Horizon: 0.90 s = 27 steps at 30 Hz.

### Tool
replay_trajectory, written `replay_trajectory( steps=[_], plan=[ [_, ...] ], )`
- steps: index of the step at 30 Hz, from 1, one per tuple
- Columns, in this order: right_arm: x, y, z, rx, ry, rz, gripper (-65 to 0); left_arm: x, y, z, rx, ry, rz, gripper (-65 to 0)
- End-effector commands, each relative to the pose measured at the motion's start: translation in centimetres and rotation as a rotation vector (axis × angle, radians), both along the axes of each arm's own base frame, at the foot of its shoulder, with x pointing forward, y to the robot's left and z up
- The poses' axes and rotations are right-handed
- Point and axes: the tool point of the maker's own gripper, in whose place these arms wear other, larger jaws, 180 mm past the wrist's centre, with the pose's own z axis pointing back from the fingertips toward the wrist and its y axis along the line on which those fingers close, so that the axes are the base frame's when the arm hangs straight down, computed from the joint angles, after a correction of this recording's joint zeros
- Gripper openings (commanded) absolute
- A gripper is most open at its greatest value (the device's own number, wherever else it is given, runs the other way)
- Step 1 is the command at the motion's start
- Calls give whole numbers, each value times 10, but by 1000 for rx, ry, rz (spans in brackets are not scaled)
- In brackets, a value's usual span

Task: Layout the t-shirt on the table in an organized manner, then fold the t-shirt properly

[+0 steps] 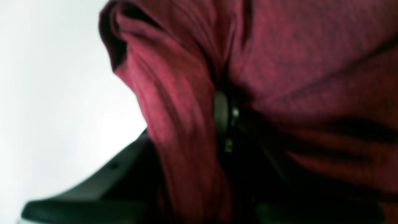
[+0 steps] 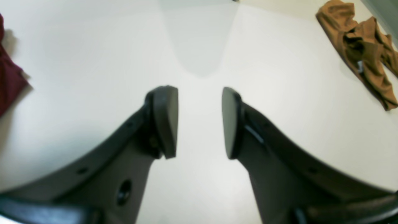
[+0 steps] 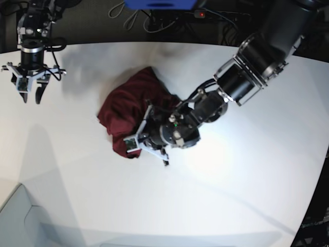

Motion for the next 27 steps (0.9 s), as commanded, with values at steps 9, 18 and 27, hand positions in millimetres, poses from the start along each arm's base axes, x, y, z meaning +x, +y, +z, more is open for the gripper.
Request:
replay_trajectory(
  steps=[9,18,27],
  plan=[
    [-13,-13,9,15,-38,-50,-437,-21,-49,17,89,-92,-308,-647],
    [-25,-14,3,56,-30,-60,-438,-21,-85,33,152,-223,-384,-645],
    [-37,-29,6,38,-25,-109,-439,-38,-97,26,204,-256,-474,-617]
  ],
)
